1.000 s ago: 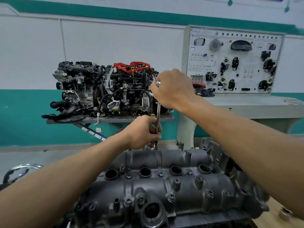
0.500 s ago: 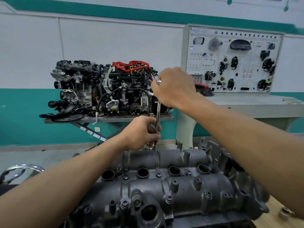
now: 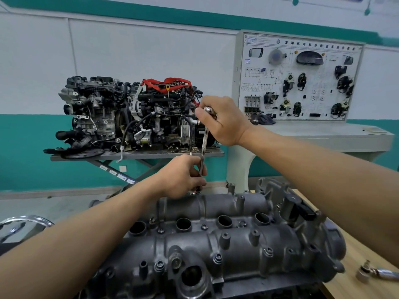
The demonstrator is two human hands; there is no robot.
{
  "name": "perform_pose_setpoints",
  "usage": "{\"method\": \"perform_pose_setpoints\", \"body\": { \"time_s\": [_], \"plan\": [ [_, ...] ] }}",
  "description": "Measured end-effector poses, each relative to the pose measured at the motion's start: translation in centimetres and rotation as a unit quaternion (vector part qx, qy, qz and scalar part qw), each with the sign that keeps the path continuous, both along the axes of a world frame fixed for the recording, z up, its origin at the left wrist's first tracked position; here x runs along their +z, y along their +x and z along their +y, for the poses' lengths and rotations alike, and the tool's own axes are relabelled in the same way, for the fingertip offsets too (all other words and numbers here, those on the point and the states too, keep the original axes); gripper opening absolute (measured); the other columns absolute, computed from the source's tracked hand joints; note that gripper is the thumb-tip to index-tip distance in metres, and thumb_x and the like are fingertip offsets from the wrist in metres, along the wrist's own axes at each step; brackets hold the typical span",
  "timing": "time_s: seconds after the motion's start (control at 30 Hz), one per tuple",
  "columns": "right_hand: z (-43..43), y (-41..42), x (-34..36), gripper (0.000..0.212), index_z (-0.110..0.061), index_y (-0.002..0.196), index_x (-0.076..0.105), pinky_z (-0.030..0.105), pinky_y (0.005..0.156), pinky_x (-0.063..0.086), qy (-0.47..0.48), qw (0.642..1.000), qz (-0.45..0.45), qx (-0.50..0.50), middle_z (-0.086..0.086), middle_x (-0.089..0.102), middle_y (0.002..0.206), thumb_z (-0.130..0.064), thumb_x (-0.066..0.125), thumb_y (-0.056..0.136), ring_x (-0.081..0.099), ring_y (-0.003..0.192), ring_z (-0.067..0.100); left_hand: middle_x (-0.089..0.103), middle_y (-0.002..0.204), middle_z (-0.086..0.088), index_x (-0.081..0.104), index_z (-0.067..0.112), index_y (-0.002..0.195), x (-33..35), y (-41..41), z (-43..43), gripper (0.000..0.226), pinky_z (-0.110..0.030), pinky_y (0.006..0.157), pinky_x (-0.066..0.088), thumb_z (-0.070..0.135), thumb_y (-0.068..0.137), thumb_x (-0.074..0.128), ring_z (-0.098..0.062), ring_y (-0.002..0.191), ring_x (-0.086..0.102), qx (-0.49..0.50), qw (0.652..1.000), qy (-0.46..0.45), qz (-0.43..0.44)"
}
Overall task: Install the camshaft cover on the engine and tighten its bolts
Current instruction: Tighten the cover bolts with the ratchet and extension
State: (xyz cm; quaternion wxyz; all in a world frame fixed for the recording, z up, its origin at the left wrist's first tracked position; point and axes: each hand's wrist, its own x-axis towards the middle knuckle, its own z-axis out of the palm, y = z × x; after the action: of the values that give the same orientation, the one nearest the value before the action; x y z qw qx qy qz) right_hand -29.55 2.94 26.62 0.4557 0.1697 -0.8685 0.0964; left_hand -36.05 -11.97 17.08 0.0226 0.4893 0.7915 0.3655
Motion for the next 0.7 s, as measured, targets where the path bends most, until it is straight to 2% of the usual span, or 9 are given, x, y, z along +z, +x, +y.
{"method": "perform_pose_setpoints", "body": {
  "time_s": [0.07, 0.17, 0.27, 0.33, 0.37, 0.43, 0.5, 0.6, 0.7],
  "plan": [
    [-0.8, -0.2, 0.2, 0.029, -0.007, 0.085, 0.053, 0.029, 0.056, 0.025, 0.068, 0.993, 0.013, -0.096, -0.007, 0.038, 0.055, -0.031, 0.047, 0.100, 0.042, 0.054, 0.023, 0.076, 0.095, -0.016, 0.055, 0.010, 0.098, 0.3, -0.1, -0.2, 0.014, -0.042, 0.084, 0.060, -0.003, 0.094, 0.061, -0.029, 0.088, 0.074, -0.020, 0.999, -0.005, -0.039],
    [-2.7, -0.1, 0.7, 0.025, -0.014, 0.078, 0.044, 0.029, 0.049, 0.020, 0.138, 0.948, 0.010, -0.287, -0.005, 0.035, 0.060, -0.031, 0.046, 0.096, 0.036, 0.050, 0.020, 0.074, 0.106, -0.016, 0.050, 0.010, 0.113, 0.3, 0.0, -0.2, 0.022, -0.041, 0.089, 0.058, -0.003, 0.097, 0.056, -0.028, 0.099, 0.072, -0.042, 0.996, -0.015, -0.075],
    [-4.1, 0.8, 1.9, 0.020, -0.016, 0.063, 0.045, 0.026, 0.046, 0.022, 0.170, 0.910, -0.063, -0.372, 0.000, 0.043, 0.065, -0.010, 0.055, 0.079, 0.039, 0.051, 0.018, 0.076, 0.091, -0.003, 0.056, 0.020, 0.113, -0.2, 0.4, 0.1, 0.022, -0.032, 0.075, 0.057, 0.022, 0.094, 0.066, -0.015, 0.081, 0.071, 0.011, 1.000, 0.005, 0.024],
    [-4.5, 1.0, 2.7, 0.019, -0.018, 0.063, 0.046, 0.026, 0.046, 0.024, 0.174, 0.899, -0.110, -0.386, 0.001, 0.045, 0.068, -0.010, 0.057, 0.077, 0.042, 0.053, 0.019, 0.073, 0.076, 0.003, 0.066, 0.019, 0.100, -0.1, 0.6, 0.3, 0.012, -0.029, 0.066, 0.058, 0.027, 0.092, 0.070, -0.007, 0.065, 0.069, 0.056, 0.994, 0.070, 0.065],
    [-4.6, 0.8, 2.9, 0.022, -0.019, 0.064, 0.046, 0.026, 0.047, 0.024, 0.172, 0.903, -0.116, -0.377, 0.001, 0.045, 0.069, -0.017, 0.059, 0.082, 0.042, 0.054, 0.018, 0.072, 0.071, 0.005, 0.069, 0.017, 0.092, -0.1, 0.6, 0.4, 0.008, -0.031, 0.066, 0.060, 0.025, 0.092, 0.070, -0.005, 0.060, 0.068, 0.068, 0.992, 0.091, 0.061],
    [-4.4, 0.3, 2.8, 0.038, -0.021, 0.064, 0.044, 0.026, 0.048, 0.024, 0.157, 0.929, -0.102, -0.319, -0.002, 0.044, 0.066, -0.046, 0.055, 0.090, 0.041, 0.055, 0.015, 0.072, 0.067, 0.003, 0.069, 0.012, 0.083, 0.1, 0.4, 0.3, 0.011, -0.039, 0.070, 0.062, 0.017, 0.093, 0.068, -0.010, 0.060, 0.070, 0.066, 0.992, 0.102, 0.024],
    [-3.2, 0.1, 1.9, 0.050, -0.019, 0.063, 0.048, 0.028, 0.057, 0.030, 0.151, 0.964, -0.031, -0.216, -0.003, 0.046, 0.059, -0.062, 0.046, 0.089, 0.044, 0.054, 0.017, 0.075, 0.071, -0.004, 0.068, 0.007, 0.085, 0.4, 0.3, 0.2, 0.011, -0.045, 0.072, 0.062, 0.010, 0.094, 0.065, -0.020, 0.067, 0.073, 0.039, 0.995, 0.089, -0.010],
    [-0.6, 0.3, 0.3, 0.044, -0.013, 0.073, 0.060, 0.037, 0.078, 0.029, 0.129, 0.987, 0.071, -0.067, -0.002, 0.055, 0.066, -0.049, 0.045, 0.093, 0.049, 0.074, 0.020, 0.076, 0.077, -0.007, 0.066, 0.005, 0.091, 0.8, 0.2, 0.2, 0.006, -0.043, 0.075, 0.061, 0.006, 0.095, 0.063, -0.025, 0.074, 0.074, -0.001, 0.998, 0.064, -0.001],
    [0.6, -0.1, -0.6, 0.043, -0.009, 0.089, 0.065, 0.043, 0.082, 0.032, 0.095, 0.990, 0.094, -0.045, 0.000, 0.061, 0.084, -0.042, 0.038, 0.094, 0.051, 0.089, 0.023, 0.077, 0.079, -0.006, 0.064, 0.007, 0.092, 0.9, 0.0, 0.0, 0.003, -0.042, 0.077, 0.060, 0.007, 0.095, 0.063, -0.023, 0.075, 0.074, -0.015, 0.998, 0.053, 0.012]
  ]
}}
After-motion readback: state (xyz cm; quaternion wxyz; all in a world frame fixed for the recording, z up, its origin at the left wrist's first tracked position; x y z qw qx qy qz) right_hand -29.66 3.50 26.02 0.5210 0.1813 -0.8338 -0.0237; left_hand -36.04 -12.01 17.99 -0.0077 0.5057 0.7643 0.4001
